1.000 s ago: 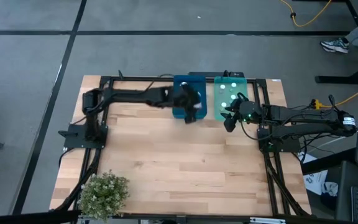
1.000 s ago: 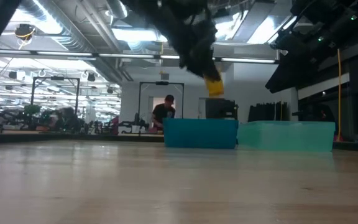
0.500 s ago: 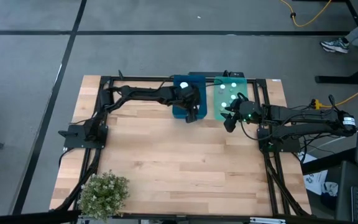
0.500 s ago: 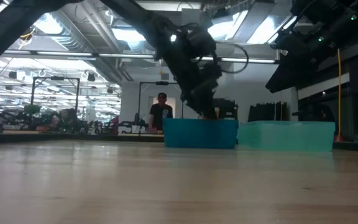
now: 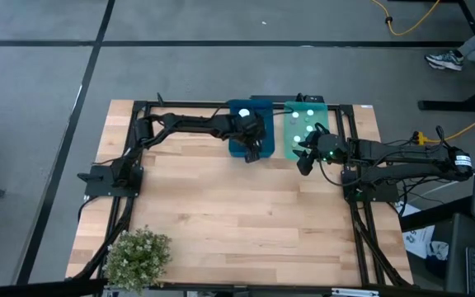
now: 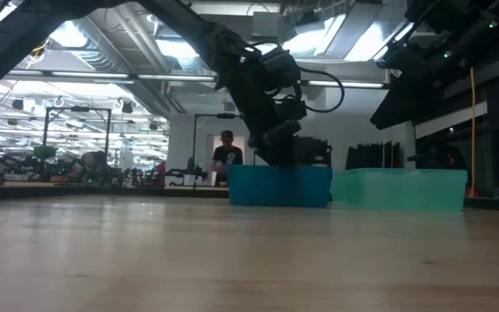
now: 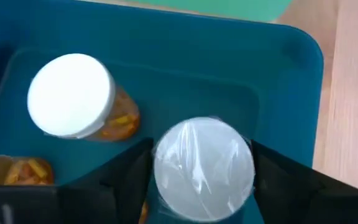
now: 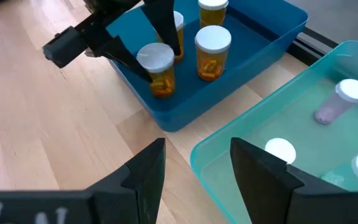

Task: Pick and place medicine bottles into bin by pill shape (circle, oval)
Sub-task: Put the orange pill bottle into the blue bin, then return to Home Position

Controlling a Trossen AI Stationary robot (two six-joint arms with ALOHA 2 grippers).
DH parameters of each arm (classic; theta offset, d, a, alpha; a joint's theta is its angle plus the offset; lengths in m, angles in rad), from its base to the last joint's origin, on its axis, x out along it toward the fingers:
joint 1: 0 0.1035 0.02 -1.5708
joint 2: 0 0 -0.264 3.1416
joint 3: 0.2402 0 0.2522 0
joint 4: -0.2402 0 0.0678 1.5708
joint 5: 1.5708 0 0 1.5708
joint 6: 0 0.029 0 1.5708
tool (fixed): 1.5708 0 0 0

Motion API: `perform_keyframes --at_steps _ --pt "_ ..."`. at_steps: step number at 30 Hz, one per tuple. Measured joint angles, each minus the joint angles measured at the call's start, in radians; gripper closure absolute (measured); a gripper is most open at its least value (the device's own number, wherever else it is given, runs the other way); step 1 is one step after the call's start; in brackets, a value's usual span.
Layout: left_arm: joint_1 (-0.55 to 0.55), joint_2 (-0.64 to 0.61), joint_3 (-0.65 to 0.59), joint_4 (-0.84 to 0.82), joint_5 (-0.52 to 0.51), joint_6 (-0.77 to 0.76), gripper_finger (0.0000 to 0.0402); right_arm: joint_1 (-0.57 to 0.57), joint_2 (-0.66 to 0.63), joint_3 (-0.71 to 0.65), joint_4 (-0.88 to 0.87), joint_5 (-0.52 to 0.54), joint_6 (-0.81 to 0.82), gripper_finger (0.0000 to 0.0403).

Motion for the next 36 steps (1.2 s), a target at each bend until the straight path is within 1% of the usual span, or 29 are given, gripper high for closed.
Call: perform_keyframes --at_steps 3,6,10,12,17,20,22,24,27,30,31,32,34,35,36 --pt "0.0 -0.002 0.0 0.0 0.0 -0.003 0.0145 0.0 0.0 0.0 0.0 -0.001 0.0 0.022" --pt "0.0 -0.011 0.005 -0.003 -0.001 -0.003 0.0137 0.0 0.0 0.0 -0.001 -0.001 0.0 0.022" --pt "-0.007 -0.02 0.084 -0.114 -0.003 -0.003 0.0135 0.0 0.0 0.0 -0.005 -0.001 -0.003 0.022" --pt "-0.012 -0.029 0.152 -0.209 -0.008 -0.009 0.0136 0.0 0.0 0.0 -0.004 -0.001 -0.021 0.022" --pt "-0.042 -0.03 0.377 -0.493 -0.014 -0.118 0.0138 0.0 0.0 0.0 -0.005 -0.002 -0.021 0.022" --pt "-0.066 -0.038 0.494 -0.659 -0.02 -0.1 0.0138 0.0 0.0 0.0 0.001 -0.002 -0.025 0.022" --pt "-0.087 -0.05 0.558 -0.743 -0.056 -0.095 0.0138 0.0 0.0 0.0 0.001 -0.002 -0.024 0.022" --pt "-0.11 -0.081 0.598 -0.827 -0.125 -0.124 0.0138 0.0 0.0 0.0 0.003 -0.002 -0.023 0.022" --pt "-0.155 -0.137 0.61 -0.949 -0.279 -0.168 0.0138 0.0 0.001 0.0 0.005 -0.004 -0.022 0.022" --pt "-0.202 -0.184 0.608 -1.134 -0.484 -0.303 0.0138 0.0 0.001 0.0 0.007 -0.021 -0.022 0.022" --pt "-0.217 -0.208 0.591 -1.128 -0.533 -0.348 0.0138 0.0 0.001 0.0 0.008 -0.028 -0.022 0.022" --pt "-0.229 -0.245 0.552 -1.106 -0.54 -0.347 0.0138 0.0 0.001 0.0 0.008 -0.029 -0.022 0.022" --pt "-0.249 -0.327 0.48 -1.073 -0.459 -0.289 0.0138 0.0 0.001 0.0 0.007 -0.029 -0.022 0.022" --pt "-0.261 -0.368 0.44 -1.055 -0.42 -0.282 0.0138 0.0 0.001 0.0 0.005 -0.031 -0.022 0.022" --pt "-0.271 -0.41 0.39 -1.053 -0.402 -0.291 0.0138 0.0 0.001 0.0 0.002 -0.038 -0.022 0.022"
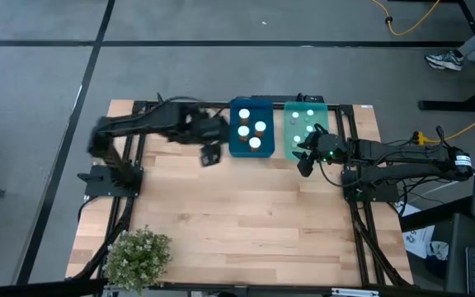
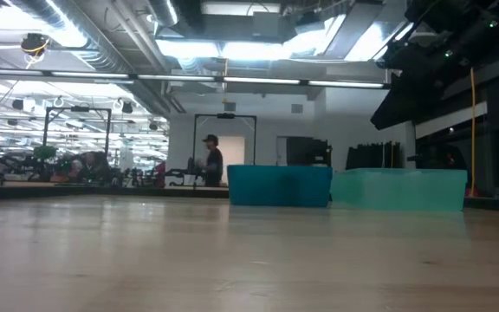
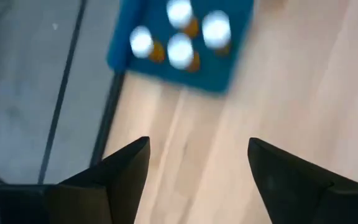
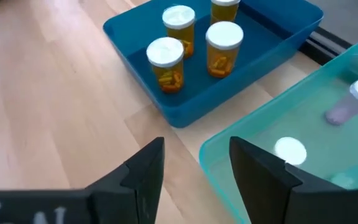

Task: Pick and place medicine bottles into bin by pill shape (circle, oval)
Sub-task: Return to Home Position

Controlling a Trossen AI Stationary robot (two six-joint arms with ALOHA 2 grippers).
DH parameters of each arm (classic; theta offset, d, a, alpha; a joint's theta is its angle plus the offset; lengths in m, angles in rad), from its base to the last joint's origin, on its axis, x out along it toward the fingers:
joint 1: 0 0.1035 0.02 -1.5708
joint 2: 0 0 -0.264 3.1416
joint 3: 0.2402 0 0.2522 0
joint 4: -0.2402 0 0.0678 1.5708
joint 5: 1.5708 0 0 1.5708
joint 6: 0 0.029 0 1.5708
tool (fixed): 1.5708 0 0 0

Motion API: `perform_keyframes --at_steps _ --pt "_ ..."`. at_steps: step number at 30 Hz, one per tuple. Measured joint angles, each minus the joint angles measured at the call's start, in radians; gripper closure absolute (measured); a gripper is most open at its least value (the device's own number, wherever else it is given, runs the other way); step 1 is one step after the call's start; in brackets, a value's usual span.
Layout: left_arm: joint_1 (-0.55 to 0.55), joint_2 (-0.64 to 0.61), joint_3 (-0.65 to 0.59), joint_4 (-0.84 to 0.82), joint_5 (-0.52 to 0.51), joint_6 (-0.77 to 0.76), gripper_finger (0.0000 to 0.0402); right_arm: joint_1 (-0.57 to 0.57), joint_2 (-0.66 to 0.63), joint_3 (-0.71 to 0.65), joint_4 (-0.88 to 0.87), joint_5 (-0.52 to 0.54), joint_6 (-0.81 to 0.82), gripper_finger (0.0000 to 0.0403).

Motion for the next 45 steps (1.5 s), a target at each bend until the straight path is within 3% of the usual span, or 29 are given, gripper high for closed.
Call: perform_keyframes --at_steps 6,14,23,27,33,39,45 --pt "-0.055 -0.311 -0.389 0.083 -0.014 -0.121 0.0138 0.0 0.002 0.0 0.004 -0.043 -0.002 0.022" --pt "-0.097 -0.768 -1.016 0.614 -0.084 -0.192 0.0138 0.0 0.002 0.0 0.006 -0.043 0.0 0.022" --pt "-0.09 -1.065 -1.561 1.24 -0.115 -0.217 0.0138 0.0 0.002 0.0 0.006 -0.043 -0.002 0.022" --pt "-0.072 -1.134 -1.714 1.416 -0.116 -0.156 0.0138 0.0 0.002 0.0 0.006 -0.043 -0.003 0.022" --pt "-0.06 -1.195 -1.859 1.513 -0.09 -0.12 0.0138 0.0 0.002 0.0 0.007 -0.043 -0.004 0.022" --pt "-0.056 -1.233 -1.952 1.7 -0.008 -0.016 0.0138 0.0 0.002 0.0 0.041 -0.043 -0.042 0.022" --pt "-0.011 -1.258 -2.008 1.735 0.005 -0.019 0.0138 0.0 0.002 0.0 0.082 -0.043 -0.049 0.022"
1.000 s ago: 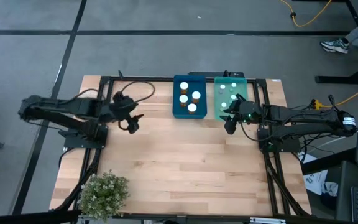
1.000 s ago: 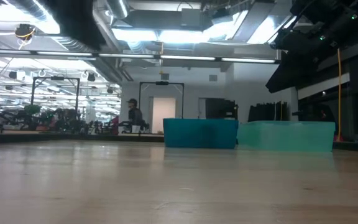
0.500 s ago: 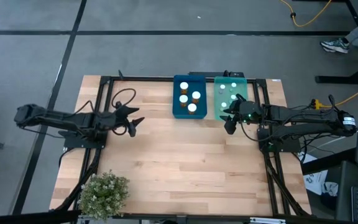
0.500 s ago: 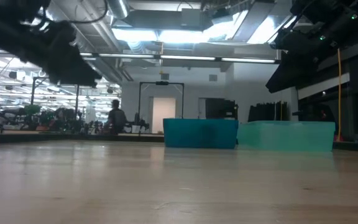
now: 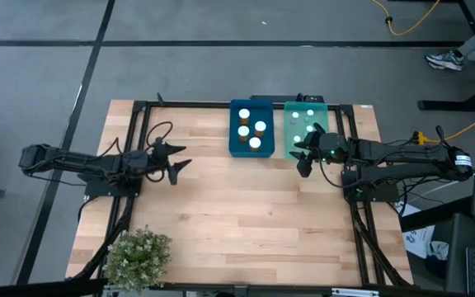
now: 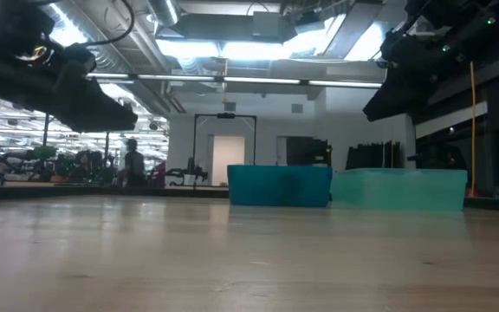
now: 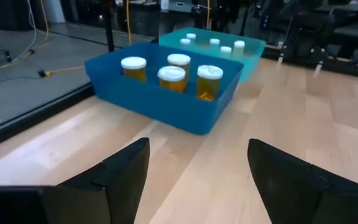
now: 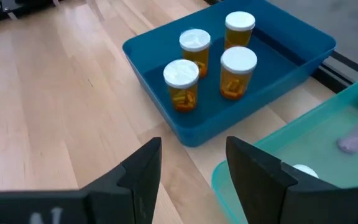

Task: Pick and place medicine bottles into bin by pill shape (circle, oval)
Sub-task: Return to Home Position

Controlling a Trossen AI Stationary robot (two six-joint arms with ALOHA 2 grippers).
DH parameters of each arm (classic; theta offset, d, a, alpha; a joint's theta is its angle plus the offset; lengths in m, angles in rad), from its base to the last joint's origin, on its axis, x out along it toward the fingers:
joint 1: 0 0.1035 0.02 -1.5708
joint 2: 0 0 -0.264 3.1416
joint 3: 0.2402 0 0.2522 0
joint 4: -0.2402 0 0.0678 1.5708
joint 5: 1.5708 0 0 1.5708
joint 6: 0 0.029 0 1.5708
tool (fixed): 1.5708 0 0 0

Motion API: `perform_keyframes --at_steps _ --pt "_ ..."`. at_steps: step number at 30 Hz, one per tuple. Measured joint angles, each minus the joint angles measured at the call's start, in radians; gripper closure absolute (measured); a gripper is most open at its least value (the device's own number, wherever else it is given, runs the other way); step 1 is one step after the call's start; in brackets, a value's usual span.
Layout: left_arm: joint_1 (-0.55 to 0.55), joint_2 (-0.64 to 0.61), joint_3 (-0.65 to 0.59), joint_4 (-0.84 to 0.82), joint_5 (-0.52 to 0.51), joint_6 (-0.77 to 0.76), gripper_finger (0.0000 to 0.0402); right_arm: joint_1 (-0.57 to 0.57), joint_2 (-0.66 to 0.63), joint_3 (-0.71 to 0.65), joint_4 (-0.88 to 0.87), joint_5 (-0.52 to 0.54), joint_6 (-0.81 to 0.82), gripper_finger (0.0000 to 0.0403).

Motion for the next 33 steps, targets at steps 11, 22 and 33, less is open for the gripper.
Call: perform_keyframes --at_steps 11,22,33 --pt "0.073 -0.088 0.009 -0.067 0.066 0.072 0.0138 0.0 0.0 0.0 0.001 0.0 -0.051 0.022" --pt "0.126 -0.269 0.012 -0.219 0.188 0.075 0.0138 0.0 0.0 0.0 -0.001 -0.035 -0.034 0.022" --pt "0.169 -0.303 0.012 -0.22 0.202 0.105 0.0138 0.0 -0.04 0.0 -0.002 0.073 -0.051 0.022"
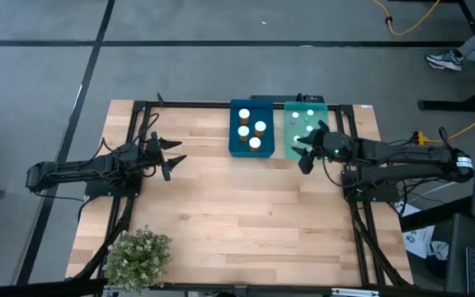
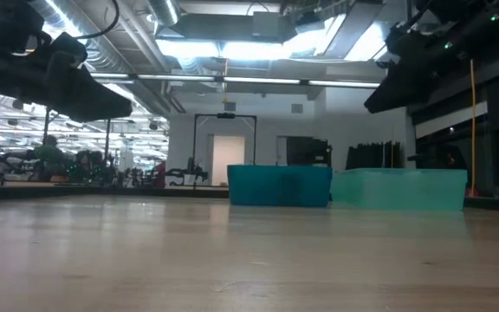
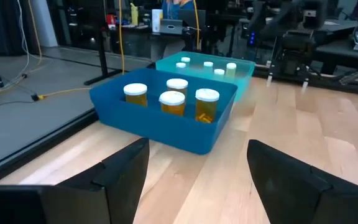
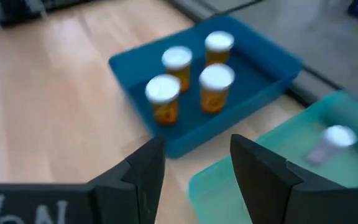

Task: Pick and place medicine bottles into bin by pill shape (circle, oval)
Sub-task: Return to Home Position

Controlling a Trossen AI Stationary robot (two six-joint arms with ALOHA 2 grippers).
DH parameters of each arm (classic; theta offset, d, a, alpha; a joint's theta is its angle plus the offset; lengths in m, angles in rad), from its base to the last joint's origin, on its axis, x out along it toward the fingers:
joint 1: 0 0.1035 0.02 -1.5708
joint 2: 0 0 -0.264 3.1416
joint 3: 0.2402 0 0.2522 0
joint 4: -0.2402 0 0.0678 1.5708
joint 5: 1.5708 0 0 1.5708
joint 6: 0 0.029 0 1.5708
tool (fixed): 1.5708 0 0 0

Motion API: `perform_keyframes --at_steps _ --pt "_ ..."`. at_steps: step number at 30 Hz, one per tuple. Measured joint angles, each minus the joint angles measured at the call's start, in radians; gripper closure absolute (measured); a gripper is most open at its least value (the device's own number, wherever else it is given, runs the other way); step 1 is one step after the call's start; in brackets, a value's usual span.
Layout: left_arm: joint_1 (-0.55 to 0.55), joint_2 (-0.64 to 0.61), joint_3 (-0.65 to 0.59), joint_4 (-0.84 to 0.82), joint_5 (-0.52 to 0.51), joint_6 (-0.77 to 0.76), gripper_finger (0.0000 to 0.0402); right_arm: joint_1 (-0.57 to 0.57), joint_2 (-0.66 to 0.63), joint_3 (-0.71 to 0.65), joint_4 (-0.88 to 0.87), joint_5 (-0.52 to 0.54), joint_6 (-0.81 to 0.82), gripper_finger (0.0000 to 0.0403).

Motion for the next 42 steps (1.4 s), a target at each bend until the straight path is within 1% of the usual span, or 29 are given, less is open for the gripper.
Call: perform_keyframes --at_steps 2,9,12,16,20,26,31,36,42 --pt "0.0 0.0 0.0 0.0 -0.001 -0.001 0.0138 0.0 -0.042 0.0 -0.003 0.029 -0.006 0.022" --pt "0.0 0.0 0.0 0.0 -0.002 0.0 0.0138 0.0 -0.22 -0.012 -0.048 0.033 0.015 0.022" --pt "0.0 0.0 0.0 0.0 -0.003 0.0 0.0138 0.0 -0.302 -0.075 -0.035 0.059 0.022 0.022" --pt "-0.001 0.0 0.0 0.0 -0.003 0.0 0.0138 0.0 -0.421 -0.192 0.049 0.111 0.018 0.022" --pt "-0.001 0.0 0.0 0.0 -0.003 0.0 0.0138 0.0 -0.53 -0.264 0.123 0.079 -0.045 0.022" --pt "-0.001 0.0 0.0 0.0 -0.003 0.0 0.0138 0.0 -0.661 -0.379 0.168 0.077 -0.111 0.022" --pt "-0.001 0.0 0.0 0.0 -0.004 0.0 0.0138 0.0 -0.739 -0.422 0.168 0.076 -0.145 0.022" --pt "-0.001 0.0 0.0 0.0 -0.004 0.0 0.0138 0.0 -0.776 -0.448 0.158 0.074 -0.163 0.022" --pt "-0.001 0.0 0.0 0.0 -0.004 0.0 0.0138 0.0 -0.776 -0.448 0.15 -0.043 -0.208 0.022"
